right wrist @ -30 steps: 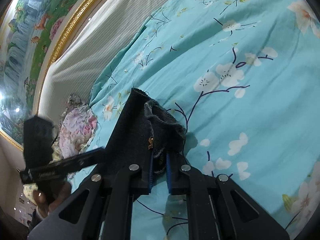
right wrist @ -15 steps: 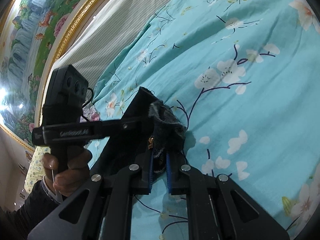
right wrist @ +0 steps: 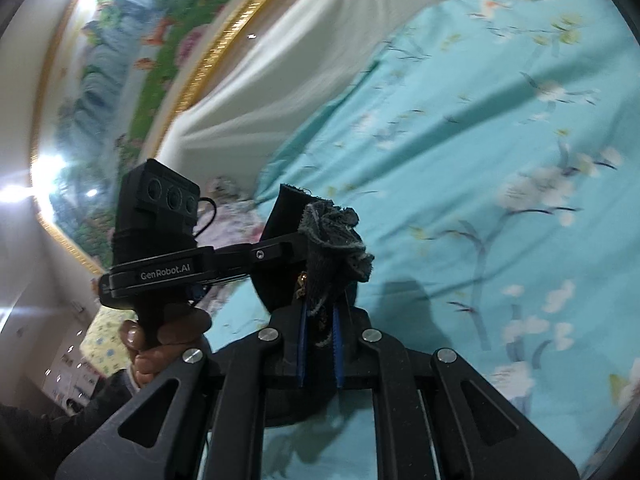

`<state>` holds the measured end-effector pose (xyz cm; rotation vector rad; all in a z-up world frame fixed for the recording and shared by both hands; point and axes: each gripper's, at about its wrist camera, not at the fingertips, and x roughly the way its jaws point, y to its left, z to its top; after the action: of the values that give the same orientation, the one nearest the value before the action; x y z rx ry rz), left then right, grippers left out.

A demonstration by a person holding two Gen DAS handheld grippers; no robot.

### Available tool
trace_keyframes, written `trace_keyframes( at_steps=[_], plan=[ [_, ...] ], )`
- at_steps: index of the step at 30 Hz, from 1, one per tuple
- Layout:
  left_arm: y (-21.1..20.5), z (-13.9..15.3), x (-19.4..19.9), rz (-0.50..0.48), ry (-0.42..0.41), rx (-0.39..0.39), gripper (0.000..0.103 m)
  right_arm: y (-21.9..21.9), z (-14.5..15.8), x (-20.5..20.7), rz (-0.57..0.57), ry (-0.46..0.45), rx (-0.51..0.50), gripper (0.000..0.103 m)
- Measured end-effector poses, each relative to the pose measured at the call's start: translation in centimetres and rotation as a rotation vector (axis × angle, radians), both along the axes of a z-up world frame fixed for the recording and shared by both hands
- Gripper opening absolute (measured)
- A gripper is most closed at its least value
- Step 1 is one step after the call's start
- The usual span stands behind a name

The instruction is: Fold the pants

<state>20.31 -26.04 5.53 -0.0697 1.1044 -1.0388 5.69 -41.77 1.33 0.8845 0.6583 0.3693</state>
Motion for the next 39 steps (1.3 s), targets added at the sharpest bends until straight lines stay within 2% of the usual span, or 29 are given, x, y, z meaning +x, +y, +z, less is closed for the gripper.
trace_keyframes(
  at_steps=[7, 14, 26, 39],
  plan=[
    [5.0, 2.1, -2.0, 0.074, -0.033, -0.051, 0.011, 3.6, 2.6, 0.3, 0.108, -0.082, 0.01, 0.012],
    [10.8, 2.4, -4.0, 0.167, -0.064, -0.072, 0.011, 7.1, 3.0, 0.7, 0.203, -0.107, 0.016, 0.012],
    [18.9, -1.4, -5.2, 0.329, -0.014, -0.067, 0.011, 14.2, 0.8, 1.9, 0.364, -0.069, 0.016, 0.012],
    [22.1, -5.7, -5.0, 0.416, 0.052, -0.026, 0.012, 18.4, -2.4, 3.3, 0.428, 0.022, -0.031, 0.015]
  ],
)
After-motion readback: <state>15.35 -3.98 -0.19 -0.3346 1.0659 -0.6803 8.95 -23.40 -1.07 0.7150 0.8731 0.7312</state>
